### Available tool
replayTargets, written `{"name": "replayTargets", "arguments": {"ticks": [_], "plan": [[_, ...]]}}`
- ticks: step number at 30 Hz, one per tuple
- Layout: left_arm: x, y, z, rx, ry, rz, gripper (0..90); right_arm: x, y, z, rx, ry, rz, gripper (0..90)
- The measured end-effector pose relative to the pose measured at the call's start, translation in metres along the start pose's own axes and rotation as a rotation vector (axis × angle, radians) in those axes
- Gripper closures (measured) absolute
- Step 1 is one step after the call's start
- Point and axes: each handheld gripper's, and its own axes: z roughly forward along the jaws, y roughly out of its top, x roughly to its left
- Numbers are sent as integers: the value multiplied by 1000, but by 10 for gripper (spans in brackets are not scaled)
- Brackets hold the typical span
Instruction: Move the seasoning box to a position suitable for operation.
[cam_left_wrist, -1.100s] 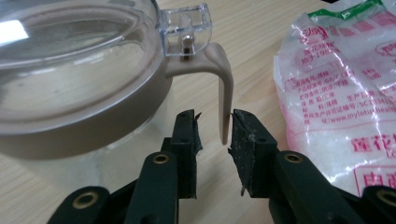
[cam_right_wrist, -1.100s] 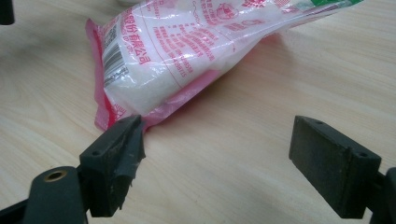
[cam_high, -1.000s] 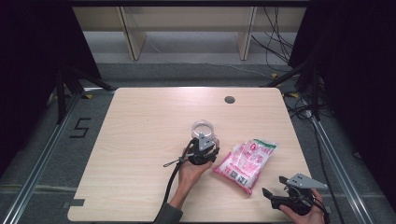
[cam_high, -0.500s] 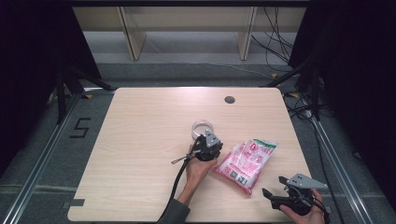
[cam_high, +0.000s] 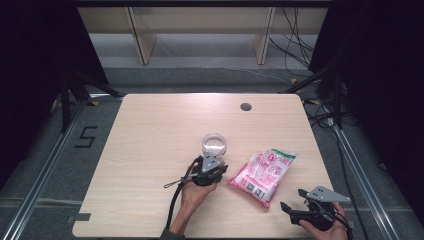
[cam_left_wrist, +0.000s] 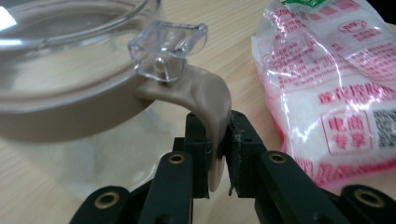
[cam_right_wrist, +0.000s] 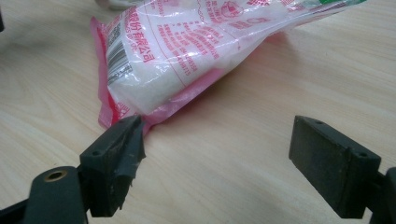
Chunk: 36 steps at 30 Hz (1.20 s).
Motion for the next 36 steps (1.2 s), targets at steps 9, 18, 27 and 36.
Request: {"name": "replayTargets", "arguments": {"ticks": [9,18,27,36], "plan": [[13,-16,-27,-18,51,-13,751,3,0,0,8,-5,22,189],[29,-26,-45,-27,108,-44,731,3,0,0,8,-4,22,189],[43,-31,-56,-25,210,-59,723,3,0,0,10,-1,26,189],[58,-26,-48,-10,320,-51,731,3,0,-1,23,2,25,189]]}}
